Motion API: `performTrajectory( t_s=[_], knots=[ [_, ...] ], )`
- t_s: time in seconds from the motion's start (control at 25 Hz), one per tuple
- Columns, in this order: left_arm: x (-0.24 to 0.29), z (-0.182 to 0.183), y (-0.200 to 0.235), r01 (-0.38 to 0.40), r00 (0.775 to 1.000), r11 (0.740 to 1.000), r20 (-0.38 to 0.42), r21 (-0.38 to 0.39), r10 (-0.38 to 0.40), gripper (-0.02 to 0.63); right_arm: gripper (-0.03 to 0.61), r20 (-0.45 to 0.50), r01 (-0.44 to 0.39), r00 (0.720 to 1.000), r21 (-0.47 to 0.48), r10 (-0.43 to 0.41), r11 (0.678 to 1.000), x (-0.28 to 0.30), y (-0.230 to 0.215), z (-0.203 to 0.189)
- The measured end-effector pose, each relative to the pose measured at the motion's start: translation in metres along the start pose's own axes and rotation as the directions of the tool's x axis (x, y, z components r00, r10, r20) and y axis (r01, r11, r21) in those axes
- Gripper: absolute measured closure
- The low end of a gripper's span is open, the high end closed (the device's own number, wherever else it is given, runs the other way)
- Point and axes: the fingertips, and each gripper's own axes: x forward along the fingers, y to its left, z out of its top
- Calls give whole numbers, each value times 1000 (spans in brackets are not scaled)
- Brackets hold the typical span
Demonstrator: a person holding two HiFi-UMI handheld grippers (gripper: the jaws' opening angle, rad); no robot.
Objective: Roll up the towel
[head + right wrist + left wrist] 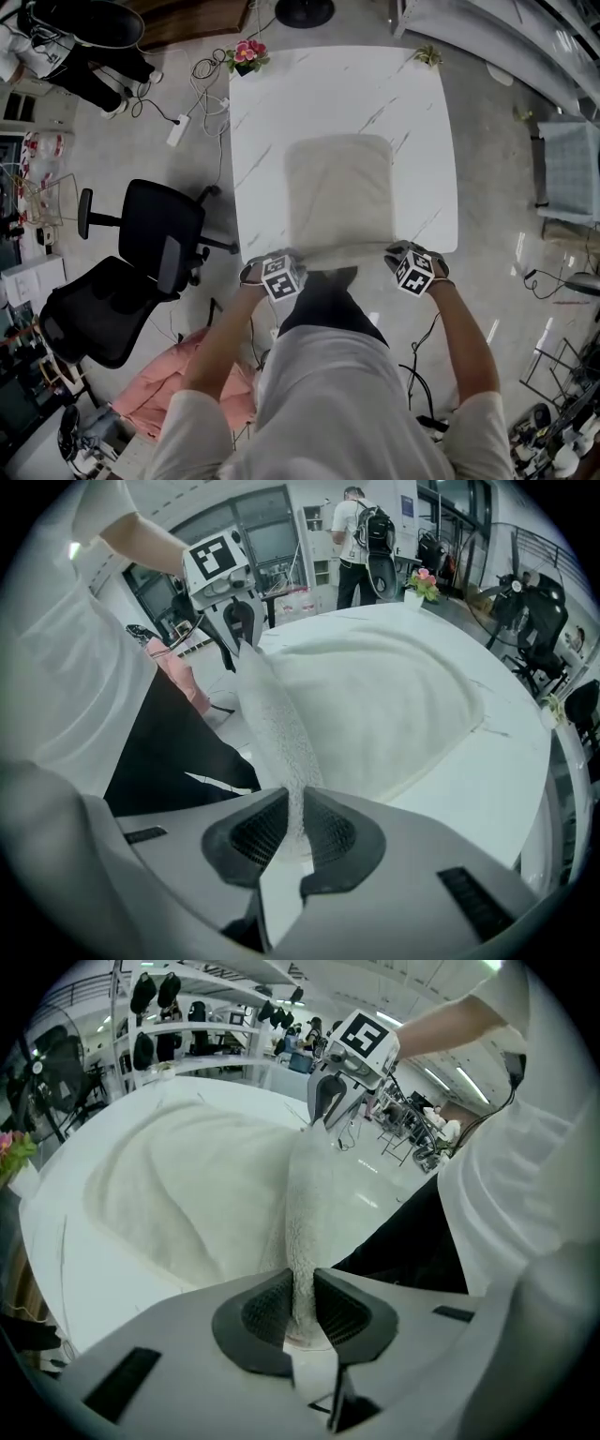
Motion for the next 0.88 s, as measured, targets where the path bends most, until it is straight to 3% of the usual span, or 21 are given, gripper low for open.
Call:
performTrajectory(
  t_s=[0.16,0.32,0.52,0.72,0.88],
  knots=[
    [-7,9,29,-37,999,999,-11,-1,37,538,515,-8,3,1000,18,-2,1000,0,-23,8],
    [-6,12,59,-160,987,987,-26,15,160,520,500,-19,88,996,14,-88,996,4,-45,15],
    [-1,7,91,-342,940,939,-28,-31,341,357,378,-29,231,973,36,-230,972,8,-72,14],
    [-1,8,96,-344,938,933,-3,-108,346,334,370,-42,288,957,39,-286,957,18,-77,10],
    [-11,10,96,-375,925,921,21,-106,379,316,383,-30,290,957,26,-289,957,15,-72,12]
  ],
)
